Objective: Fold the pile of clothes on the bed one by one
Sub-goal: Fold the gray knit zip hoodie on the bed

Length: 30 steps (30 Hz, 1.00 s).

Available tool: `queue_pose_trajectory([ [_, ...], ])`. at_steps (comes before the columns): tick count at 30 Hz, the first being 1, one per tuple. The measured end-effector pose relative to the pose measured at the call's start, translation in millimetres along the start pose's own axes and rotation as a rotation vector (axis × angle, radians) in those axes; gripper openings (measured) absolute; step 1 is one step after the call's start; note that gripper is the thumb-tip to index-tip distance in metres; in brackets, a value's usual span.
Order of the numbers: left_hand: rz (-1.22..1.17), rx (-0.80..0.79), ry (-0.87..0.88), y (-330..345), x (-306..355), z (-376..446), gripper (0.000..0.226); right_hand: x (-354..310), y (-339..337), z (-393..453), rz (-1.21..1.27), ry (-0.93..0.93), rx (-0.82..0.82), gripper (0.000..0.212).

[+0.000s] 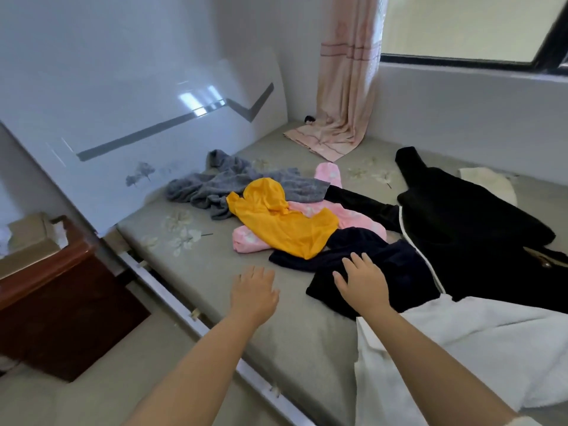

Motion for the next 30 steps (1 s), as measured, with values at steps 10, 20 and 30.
queue_pose_trajectory([
  [10,-0.001,0.087,-0.098,-3.3,-178.3,160.5,0.038,-126.5,80.7,198.4,-0.055,-0.081,-0.165,0.050],
  [20,0.087,0.038,0.094,10.4,-378.0,355.2,0.046,-280.5,176.4,389.1,-0.023,0.058,-0.256,0.053],
  [30,0.002,-0.156,0.046,52.5,-461.0,474.6,0.045,-314.6,253.3,509.5,0.090,0.147,-0.285,0.047],
])
Point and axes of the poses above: each hand's wrist, its own z-axis towards the middle knuckle, its own y-axis out of the palm, x = y × z, the point moved 2 cm from there along z, towards the middle knuckle, and after that the axes turned 1 degree about z, right-handed, at the moved point
